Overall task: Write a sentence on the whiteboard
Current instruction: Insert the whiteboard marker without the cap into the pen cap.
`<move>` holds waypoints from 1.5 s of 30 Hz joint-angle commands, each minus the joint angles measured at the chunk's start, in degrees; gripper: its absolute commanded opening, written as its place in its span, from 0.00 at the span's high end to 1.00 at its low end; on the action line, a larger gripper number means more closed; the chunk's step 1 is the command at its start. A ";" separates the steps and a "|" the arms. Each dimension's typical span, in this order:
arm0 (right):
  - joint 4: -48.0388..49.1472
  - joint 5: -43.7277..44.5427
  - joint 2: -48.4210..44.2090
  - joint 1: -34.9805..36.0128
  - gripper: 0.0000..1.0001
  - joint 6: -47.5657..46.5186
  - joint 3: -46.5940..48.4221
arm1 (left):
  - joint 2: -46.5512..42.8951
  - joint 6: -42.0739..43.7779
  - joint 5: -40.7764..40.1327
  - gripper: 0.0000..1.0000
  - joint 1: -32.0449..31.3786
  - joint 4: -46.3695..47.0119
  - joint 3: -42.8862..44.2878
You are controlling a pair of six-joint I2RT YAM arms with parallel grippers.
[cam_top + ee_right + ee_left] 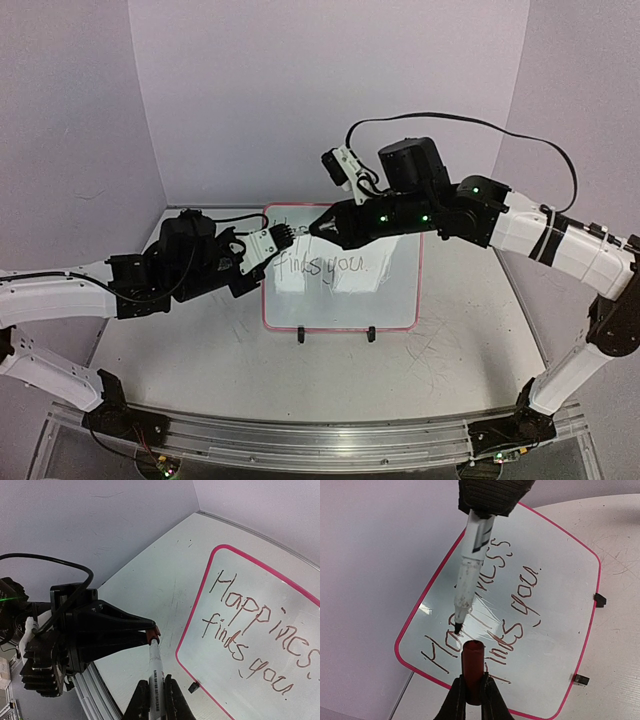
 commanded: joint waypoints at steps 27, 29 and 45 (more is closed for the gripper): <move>1.19 -2.35 3.99 0.78 1.00 0.40 0.79 | -0.48 2.77 -1.03 1.00 -1.35 -1.63 3.39; 0.99 -2.98 4.34 0.79 1.00 0.62 1.17 | -0.04 4.16 -1.30 1.00 -1.62 -3.78 4.99; 0.25 -9.12 9.90 0.80 1.00 3.92 3.83 | 3.31 1.71 -1.34 1.00 -4.54 -8.32 14.56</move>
